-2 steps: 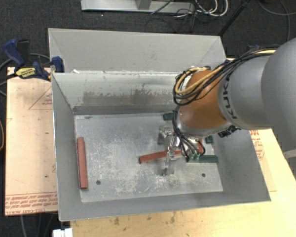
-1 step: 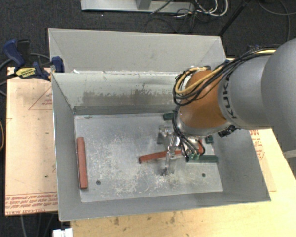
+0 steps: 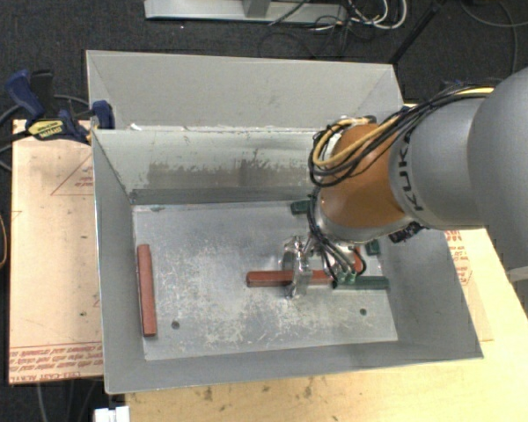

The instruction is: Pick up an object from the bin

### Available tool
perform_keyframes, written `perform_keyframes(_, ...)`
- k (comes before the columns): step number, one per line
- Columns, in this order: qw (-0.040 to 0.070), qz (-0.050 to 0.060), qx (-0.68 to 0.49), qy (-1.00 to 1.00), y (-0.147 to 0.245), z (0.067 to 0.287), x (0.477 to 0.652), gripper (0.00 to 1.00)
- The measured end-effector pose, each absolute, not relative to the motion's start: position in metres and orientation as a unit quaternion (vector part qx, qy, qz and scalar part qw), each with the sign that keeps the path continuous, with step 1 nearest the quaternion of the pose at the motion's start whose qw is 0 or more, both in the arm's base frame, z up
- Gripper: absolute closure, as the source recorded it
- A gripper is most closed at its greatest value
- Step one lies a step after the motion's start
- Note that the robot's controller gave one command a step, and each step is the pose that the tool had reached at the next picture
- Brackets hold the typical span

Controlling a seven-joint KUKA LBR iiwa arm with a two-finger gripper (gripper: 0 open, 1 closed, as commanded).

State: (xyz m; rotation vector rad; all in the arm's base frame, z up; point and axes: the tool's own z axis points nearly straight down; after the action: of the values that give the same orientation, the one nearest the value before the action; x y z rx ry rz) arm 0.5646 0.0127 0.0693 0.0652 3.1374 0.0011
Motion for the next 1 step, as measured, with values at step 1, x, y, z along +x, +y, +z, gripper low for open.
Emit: perform_keyframes(1, 0.004, 0.001, 0.02, 1.0, 0.0129, 0.1252, 0.5668, 1.0)
